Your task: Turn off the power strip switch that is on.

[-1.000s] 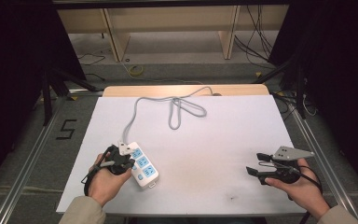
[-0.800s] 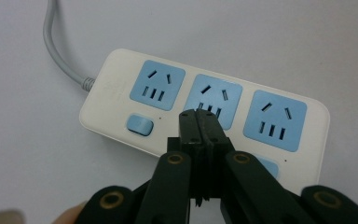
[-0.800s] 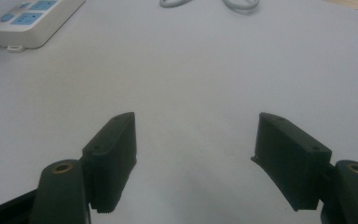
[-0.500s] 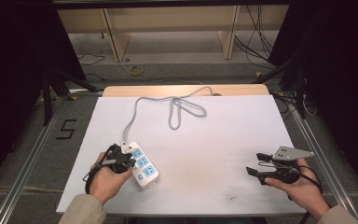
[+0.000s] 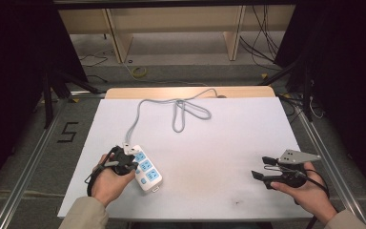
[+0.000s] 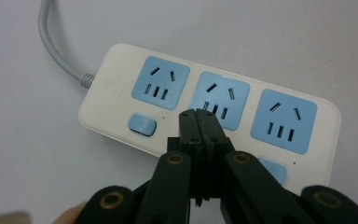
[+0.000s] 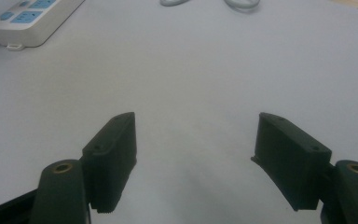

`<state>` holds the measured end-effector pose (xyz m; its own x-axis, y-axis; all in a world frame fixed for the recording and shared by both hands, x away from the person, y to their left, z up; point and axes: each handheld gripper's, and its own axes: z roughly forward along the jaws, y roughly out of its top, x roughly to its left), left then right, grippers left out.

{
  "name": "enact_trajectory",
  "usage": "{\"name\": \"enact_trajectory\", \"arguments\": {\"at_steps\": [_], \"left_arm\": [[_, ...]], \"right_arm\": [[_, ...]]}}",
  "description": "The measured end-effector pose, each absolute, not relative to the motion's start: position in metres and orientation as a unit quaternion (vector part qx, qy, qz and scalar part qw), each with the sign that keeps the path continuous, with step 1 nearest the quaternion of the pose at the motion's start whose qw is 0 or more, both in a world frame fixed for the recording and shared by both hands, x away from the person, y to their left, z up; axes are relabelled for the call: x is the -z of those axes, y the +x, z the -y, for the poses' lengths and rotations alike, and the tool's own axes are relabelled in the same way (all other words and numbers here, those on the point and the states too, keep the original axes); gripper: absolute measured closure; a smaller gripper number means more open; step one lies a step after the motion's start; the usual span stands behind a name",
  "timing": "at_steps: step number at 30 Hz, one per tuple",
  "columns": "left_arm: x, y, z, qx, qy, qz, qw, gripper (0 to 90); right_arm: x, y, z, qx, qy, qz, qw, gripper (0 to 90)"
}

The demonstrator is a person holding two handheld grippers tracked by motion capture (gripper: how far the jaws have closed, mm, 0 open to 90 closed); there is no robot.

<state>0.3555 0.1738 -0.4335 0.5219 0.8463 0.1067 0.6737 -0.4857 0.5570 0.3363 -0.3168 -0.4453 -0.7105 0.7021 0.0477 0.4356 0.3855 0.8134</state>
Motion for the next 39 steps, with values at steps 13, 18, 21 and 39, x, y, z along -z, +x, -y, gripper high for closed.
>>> {"name": "enact_trajectory", "arguments": {"at_steps": [13,18,21,39], "left_arm": [[0.4357,0.3594,-0.1716,-0.179,0.845,-0.451,0.223,90.0],[0.437,0.3607,-0.1706,-0.177,0.847,-0.45,0.219,90.0],[0.4377,0.3614,-0.1699,-0.175,0.848,-0.45,0.217,90.0],[0.4413,0.3649,-0.1683,-0.161,0.855,-0.449,0.205,90.0]], "right_arm": [[0.4455,0.3364,0.3164,-0.431,0.347,-0.819,0.155,29.9],[0.4457,0.3364,0.3165,-0.43,0.346,-0.819,0.155,29.9],[0.4457,0.3364,0.3165,-0.43,0.346,-0.819,0.155,29.9],[0.4457,0.3364,0.3161,-0.429,0.345,-0.821,0.154,29.9]]}}
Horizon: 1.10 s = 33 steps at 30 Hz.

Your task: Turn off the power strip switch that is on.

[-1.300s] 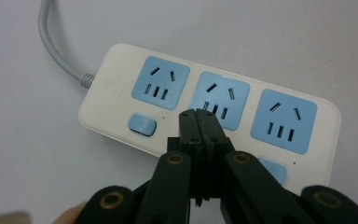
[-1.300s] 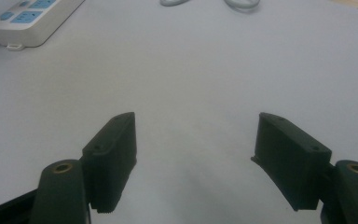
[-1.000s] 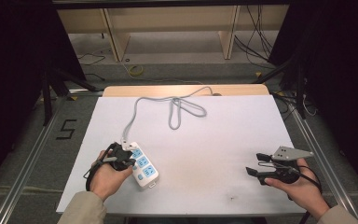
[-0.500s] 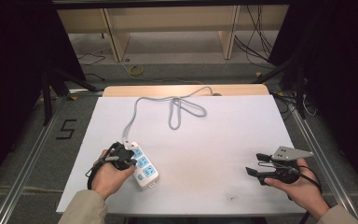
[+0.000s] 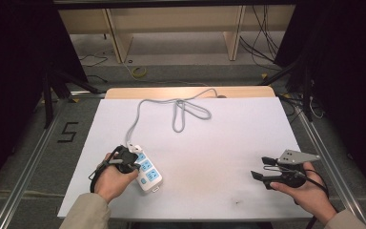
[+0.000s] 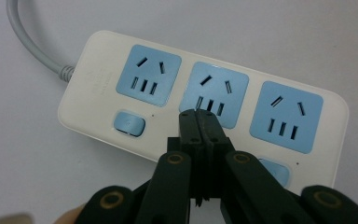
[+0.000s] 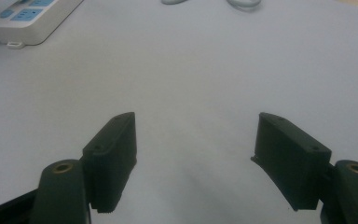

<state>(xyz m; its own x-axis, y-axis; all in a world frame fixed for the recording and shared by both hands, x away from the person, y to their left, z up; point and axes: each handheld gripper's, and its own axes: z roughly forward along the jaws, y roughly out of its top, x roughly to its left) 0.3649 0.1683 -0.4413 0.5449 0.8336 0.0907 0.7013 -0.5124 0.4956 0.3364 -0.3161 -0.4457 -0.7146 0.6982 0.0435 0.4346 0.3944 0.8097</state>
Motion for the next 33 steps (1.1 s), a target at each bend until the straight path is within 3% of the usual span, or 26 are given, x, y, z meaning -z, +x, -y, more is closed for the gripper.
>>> {"name": "enact_trajectory", "arguments": {"at_steps": [33], "left_arm": [[0.4423,0.3685,-0.1644,-0.146,0.86,-0.45,0.191,90.0]], "right_arm": [[0.4463,0.3365,0.3157,-0.427,0.344,-0.822,0.153,30.2]]}}
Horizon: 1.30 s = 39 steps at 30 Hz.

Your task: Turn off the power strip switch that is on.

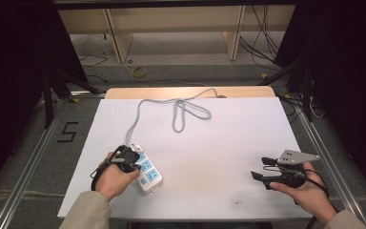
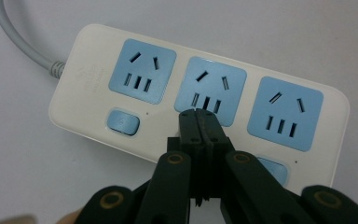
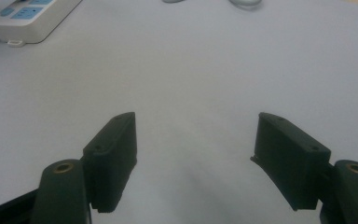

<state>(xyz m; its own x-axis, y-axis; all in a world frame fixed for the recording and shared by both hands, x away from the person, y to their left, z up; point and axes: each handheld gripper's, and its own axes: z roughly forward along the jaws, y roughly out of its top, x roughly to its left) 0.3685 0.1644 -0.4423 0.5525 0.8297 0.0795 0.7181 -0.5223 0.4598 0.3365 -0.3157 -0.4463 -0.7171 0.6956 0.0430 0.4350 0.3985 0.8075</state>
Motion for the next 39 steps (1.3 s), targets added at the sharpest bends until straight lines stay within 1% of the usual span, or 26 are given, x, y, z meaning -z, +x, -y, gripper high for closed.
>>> {"name": "enact_trajectory", "arguments": {"at_steps": [24,39], "left_arm": [[0.441,0.3706,-0.1639,-0.132,0.855,-0.467,0.185,90.0],[0.4402,0.3715,-0.1622,-0.132,0.86,-0.462,0.173,90.0]], "right_arm": [[0.4464,0.3359,0.3155,-0.427,0.343,-0.823,0.153,30.3],[0.4465,0.3358,0.315,-0.426,0.343,-0.823,0.153,30.3]]}}
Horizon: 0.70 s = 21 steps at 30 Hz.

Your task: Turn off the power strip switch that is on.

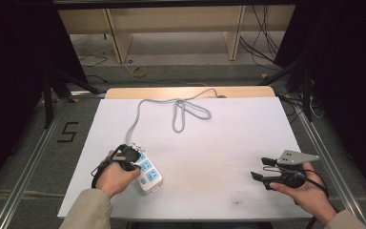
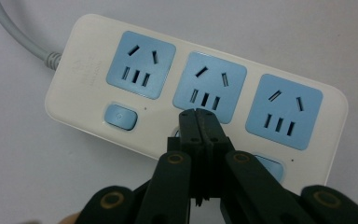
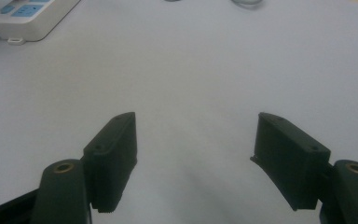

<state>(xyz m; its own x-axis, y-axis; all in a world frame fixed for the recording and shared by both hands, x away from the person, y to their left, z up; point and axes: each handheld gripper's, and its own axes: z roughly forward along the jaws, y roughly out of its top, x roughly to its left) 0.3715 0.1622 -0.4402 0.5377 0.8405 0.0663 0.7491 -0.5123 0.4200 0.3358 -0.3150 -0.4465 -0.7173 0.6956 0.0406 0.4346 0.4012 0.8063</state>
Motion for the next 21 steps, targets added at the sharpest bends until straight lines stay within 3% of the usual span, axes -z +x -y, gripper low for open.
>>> {"name": "enact_trajectory", "arguments": {"at_steps": [21], "left_arm": [[0.4404,0.3714,-0.162,-0.132,0.858,-0.465,0.173,90.0]], "right_arm": [[0.4465,0.3357,0.3149,-0.426,0.343,-0.823,0.153,30.5]]}}
